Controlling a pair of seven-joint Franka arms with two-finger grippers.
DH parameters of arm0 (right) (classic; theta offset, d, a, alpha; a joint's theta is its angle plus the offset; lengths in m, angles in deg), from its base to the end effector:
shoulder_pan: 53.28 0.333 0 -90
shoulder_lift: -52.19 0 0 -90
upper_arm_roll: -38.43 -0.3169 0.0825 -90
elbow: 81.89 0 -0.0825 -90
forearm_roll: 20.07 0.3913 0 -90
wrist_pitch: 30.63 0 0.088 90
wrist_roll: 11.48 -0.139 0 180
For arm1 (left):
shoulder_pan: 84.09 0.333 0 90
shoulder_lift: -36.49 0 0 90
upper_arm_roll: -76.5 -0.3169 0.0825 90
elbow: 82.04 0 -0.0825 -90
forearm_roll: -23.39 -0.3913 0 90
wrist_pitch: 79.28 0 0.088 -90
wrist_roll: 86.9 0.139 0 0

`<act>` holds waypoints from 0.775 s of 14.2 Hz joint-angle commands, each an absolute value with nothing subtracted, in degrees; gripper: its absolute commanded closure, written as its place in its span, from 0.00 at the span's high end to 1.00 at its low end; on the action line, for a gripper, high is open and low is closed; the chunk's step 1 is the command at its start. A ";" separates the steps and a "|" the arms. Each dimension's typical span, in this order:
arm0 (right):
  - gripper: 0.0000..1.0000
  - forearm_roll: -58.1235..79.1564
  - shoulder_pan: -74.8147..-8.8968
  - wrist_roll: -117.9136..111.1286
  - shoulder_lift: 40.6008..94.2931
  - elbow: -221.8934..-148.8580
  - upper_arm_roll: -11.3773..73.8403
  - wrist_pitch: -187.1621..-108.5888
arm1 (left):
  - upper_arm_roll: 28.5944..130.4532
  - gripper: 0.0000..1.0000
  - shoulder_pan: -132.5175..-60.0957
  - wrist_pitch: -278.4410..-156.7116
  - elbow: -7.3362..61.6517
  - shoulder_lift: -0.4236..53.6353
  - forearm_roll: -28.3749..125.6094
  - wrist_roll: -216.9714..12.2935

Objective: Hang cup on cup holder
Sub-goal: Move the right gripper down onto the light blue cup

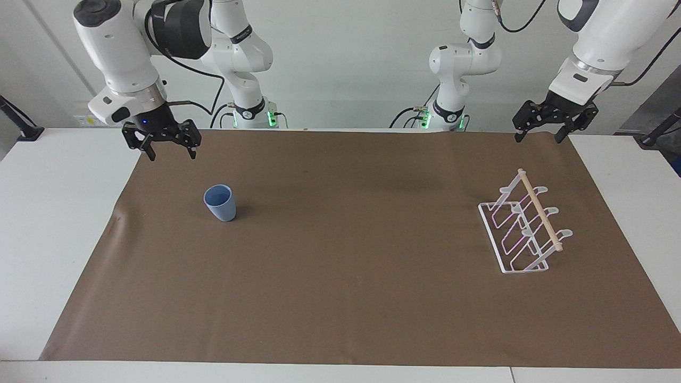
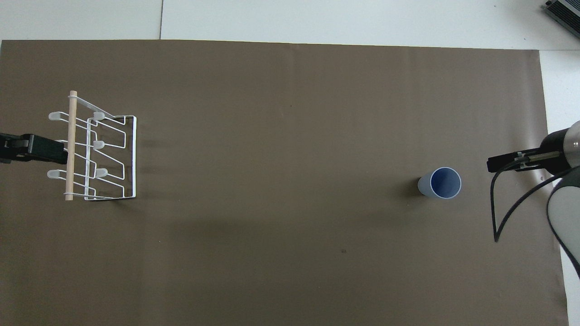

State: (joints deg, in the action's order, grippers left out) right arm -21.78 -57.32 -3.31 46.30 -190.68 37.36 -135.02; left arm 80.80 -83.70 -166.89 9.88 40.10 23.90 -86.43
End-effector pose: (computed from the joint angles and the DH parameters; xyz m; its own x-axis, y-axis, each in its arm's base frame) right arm 0.5401 -0.0311 0.5131 0.9950 0.0979 0.0212 0.0971 -0.9947 0.0344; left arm 0.5360 -0.0391 0.6083 0.9970 -0.0765 -0.0124 -0.0765 -0.9971 0.0043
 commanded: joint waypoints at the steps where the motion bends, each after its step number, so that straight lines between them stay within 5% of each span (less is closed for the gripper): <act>1: 1.00 -18.94 -56.45 -4.00 44.72 -196.40 37.20 -140.30 | 80.63 1.00 -83.83 -166.29 10.68 40.97 22.87 -86.98; 11: 1.00 -18.93 -53.72 -6.56 50.87 -201.77 35.62 -152.00 | 80.63 1.00 -83.83 -166.29 10.68 40.97 22.87 -86.98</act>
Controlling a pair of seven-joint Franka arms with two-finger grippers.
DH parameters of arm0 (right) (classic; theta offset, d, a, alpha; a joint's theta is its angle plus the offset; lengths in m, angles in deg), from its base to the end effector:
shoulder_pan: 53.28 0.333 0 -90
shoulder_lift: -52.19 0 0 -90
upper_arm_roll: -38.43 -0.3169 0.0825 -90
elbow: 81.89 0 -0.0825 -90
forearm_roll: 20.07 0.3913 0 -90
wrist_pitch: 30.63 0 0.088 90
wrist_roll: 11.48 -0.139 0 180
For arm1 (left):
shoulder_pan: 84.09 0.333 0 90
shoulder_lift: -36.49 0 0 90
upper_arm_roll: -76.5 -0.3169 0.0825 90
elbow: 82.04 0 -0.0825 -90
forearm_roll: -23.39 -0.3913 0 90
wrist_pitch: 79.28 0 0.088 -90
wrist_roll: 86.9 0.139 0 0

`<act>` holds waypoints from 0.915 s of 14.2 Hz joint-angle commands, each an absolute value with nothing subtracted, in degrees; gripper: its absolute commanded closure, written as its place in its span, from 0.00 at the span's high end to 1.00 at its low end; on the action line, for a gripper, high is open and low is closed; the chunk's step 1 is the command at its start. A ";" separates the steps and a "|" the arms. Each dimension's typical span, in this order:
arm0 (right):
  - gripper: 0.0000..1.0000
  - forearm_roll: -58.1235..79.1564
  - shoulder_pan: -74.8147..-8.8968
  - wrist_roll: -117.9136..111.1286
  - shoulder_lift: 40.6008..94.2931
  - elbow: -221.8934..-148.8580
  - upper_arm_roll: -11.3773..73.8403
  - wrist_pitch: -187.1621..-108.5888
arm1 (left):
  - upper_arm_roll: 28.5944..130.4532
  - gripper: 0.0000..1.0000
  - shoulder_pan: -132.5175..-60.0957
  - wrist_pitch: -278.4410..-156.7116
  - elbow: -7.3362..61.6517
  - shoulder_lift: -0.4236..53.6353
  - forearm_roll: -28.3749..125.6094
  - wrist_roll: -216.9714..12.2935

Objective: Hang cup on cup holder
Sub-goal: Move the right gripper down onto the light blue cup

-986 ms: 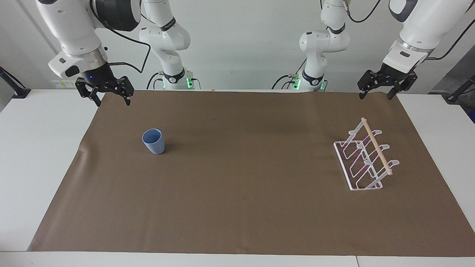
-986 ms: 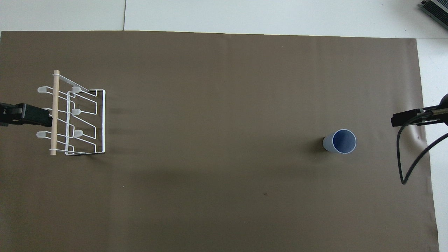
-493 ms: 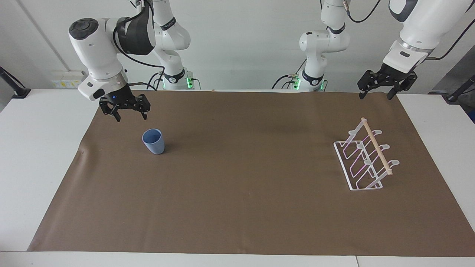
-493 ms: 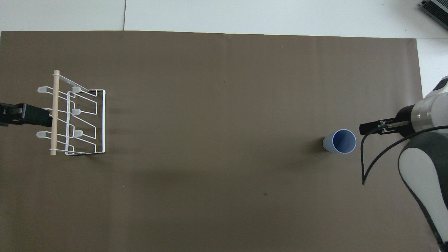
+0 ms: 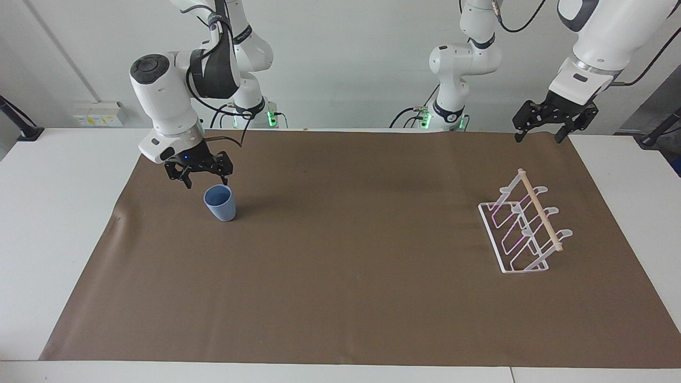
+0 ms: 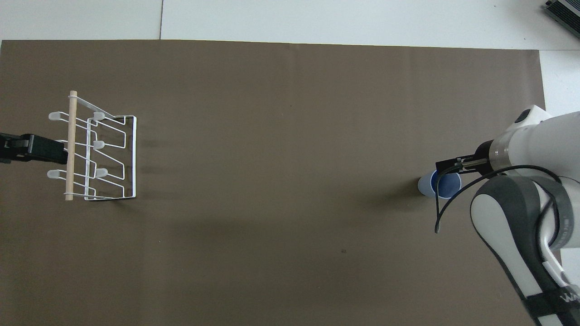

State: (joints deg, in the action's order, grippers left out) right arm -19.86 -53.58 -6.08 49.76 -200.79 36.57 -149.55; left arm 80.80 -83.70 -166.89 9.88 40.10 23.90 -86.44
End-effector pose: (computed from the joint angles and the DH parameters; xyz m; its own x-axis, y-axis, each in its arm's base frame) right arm 0.5497 0.0154 0.4174 0.9919 0.1194 0.0427 0.1194 -0.9928 0.0021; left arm 0.5360 -0.0391 0.6083 0.9970 -0.0764 -0.0124 -0.0763 -0.9971 0.0043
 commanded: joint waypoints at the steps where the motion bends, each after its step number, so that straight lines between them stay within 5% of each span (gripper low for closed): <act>1: 1.00 -18.93 -53.72 -6.56 51.05 -202.47 35.27 -152.96 | 80.63 1.00 -83.91 -166.29 10.68 40.97 22.87 -86.98; 13: 1.00 -18.84 -53.72 -5.85 50.35 -211.79 33.42 -158.60 | 80.63 1.00 -83.91 -166.29 10.68 40.97 22.87 -86.98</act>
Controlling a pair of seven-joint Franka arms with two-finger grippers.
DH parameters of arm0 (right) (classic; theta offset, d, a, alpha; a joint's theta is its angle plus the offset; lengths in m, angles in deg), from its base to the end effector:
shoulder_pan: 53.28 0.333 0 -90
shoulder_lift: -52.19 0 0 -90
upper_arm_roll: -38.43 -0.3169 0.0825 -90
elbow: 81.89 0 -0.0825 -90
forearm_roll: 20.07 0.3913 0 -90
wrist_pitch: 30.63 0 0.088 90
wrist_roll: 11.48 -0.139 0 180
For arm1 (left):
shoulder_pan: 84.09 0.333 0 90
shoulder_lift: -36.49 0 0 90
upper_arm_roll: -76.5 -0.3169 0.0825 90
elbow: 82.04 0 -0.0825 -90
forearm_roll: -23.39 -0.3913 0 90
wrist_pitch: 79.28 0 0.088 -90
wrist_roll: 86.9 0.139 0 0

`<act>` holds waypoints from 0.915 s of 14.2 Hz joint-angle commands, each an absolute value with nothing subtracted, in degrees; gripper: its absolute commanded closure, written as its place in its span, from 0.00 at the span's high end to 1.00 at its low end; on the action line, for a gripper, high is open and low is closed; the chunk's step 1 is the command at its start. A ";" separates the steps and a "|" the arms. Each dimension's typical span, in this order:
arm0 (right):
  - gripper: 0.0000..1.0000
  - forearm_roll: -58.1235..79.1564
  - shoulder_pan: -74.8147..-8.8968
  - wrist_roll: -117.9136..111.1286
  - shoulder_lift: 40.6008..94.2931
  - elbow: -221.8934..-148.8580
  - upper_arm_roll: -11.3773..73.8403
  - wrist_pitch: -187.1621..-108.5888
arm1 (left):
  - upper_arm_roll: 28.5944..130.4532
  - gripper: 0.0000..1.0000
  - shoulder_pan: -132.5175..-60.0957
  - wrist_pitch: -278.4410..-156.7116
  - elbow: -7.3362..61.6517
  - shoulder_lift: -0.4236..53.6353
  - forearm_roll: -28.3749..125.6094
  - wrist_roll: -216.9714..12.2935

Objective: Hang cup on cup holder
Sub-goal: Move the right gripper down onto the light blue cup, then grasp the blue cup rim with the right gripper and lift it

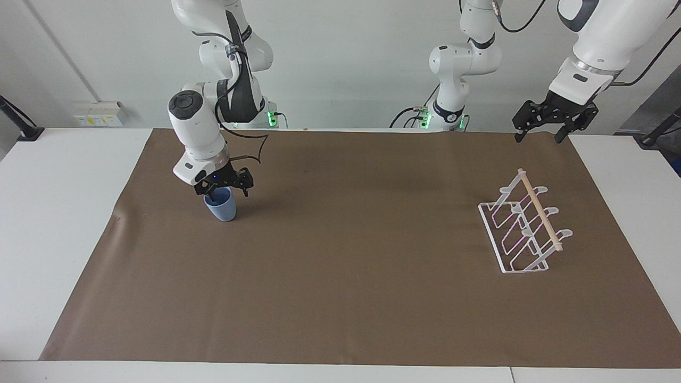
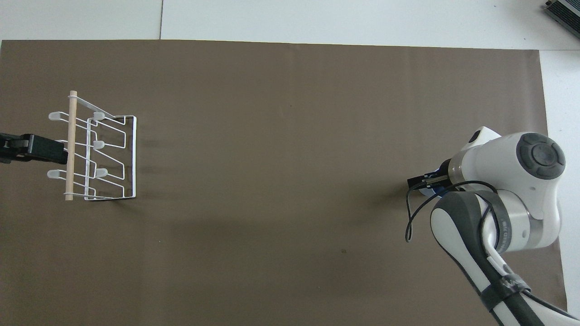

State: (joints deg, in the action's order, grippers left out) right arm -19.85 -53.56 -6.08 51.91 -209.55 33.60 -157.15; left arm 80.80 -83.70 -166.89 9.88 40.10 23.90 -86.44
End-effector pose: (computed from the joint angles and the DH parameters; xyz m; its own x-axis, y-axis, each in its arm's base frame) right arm 0.5262 0.0421 0.3380 0.9852 0.1705 -0.0147 0.1705 -0.9854 -0.0040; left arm 0.5360 -0.0391 0.6083 0.9970 -0.0764 -0.0124 -0.0763 -0.9971 0.0043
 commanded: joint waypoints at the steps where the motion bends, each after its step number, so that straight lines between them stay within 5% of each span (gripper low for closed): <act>1: 1.00 -18.84 -53.72 -5.85 50.26 -212.31 33.34 -158.60 | 80.63 1.00 -83.91 -166.29 10.68 40.97 22.87 -86.98; 8: 0.98 -18.84 -53.72 -6.03 49.73 -215.30 33.07 -160.09 | 80.71 1.00 -83.92 -166.20 10.68 40.97 22.87 -87.07; 13: 0.73 -18.75 -53.72 -6.38 49.73 -215.22 33.07 -159.83 | 80.71 1.00 -83.91 -165.94 10.68 41.06 22.87 -87.07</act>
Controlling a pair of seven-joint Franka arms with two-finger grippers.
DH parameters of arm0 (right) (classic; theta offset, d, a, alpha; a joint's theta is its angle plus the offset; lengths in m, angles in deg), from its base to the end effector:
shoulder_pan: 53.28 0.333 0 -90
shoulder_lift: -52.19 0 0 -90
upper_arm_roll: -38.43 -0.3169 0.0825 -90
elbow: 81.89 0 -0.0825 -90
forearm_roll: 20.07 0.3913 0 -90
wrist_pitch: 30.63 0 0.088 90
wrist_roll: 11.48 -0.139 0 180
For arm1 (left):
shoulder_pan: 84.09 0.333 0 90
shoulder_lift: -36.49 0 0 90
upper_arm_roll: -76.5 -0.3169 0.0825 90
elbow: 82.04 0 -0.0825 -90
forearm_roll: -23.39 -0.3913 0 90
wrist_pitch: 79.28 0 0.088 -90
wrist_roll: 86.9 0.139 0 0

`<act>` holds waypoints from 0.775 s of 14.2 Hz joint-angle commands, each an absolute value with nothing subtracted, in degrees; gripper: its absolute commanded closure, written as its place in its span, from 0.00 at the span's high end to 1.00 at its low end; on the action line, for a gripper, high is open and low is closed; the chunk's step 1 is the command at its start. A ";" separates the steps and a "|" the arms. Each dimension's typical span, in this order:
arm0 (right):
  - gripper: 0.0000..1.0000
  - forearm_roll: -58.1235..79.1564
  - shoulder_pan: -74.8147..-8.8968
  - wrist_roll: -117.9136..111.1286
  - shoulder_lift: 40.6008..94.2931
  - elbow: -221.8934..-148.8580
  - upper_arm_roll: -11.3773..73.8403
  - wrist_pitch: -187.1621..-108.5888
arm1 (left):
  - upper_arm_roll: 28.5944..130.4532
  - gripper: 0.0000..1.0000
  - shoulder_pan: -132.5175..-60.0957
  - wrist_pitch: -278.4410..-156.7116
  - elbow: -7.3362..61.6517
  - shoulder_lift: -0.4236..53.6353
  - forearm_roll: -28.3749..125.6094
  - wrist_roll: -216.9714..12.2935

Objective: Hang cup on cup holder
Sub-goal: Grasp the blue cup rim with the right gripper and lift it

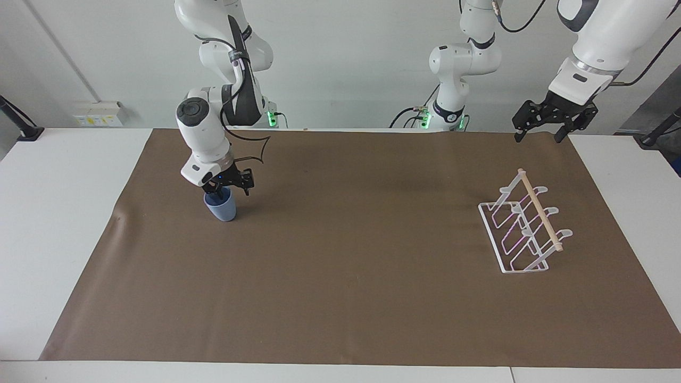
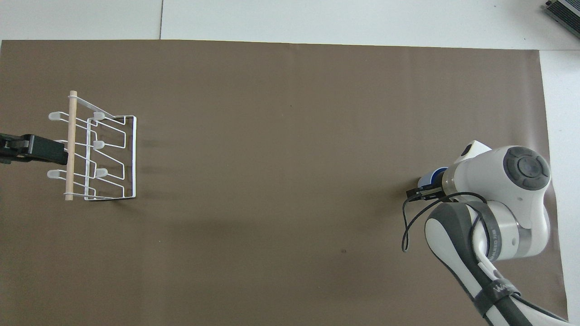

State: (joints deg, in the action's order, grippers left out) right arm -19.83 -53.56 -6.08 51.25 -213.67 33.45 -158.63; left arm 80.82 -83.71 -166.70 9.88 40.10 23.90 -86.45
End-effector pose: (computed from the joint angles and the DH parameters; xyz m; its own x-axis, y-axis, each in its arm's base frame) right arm 0.5066 0.0418 0.3145 0.9838 0.1726 -0.0492 0.1725 -0.9850 -0.0064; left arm 0.5355 -0.0394 0.6080 0.9969 -0.0767 -0.0157 -0.0767 -0.9970 0.0043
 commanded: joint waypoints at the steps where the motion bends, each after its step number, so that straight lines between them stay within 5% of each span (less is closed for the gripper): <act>1: 0.70 -18.75 -53.72 -6.38 49.73 -215.13 33.07 -159.65 | 80.71 1.00 -83.91 -165.85 10.68 41.06 22.87 -87.07; 6: 0.48 -18.75 -53.72 -5.94 49.91 -214.52 33.07 -159.39 | 80.45 1.00 -83.83 -166.55 11.12 41.06 23.39 -86.72; 9: 0.06 -18.75 -53.72 -6.03 50.00 -214.51 33.07 -159.39 | 80.45 1.00 -83.83 -168.49 15.86 43.34 25.49 -86.72; 11: 0.00 -18.75 -53.72 -6.20 50.00 -214.51 33.07 -159.39 | 80.45 1.00 -83.91 -168.32 16.66 43.87 26.03 -86.63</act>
State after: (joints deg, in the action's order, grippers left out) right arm -19.83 -53.58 -6.08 50.98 -213.61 33.45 -158.68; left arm 80.72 -83.70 -166.93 13.11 40.98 25.14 -86.45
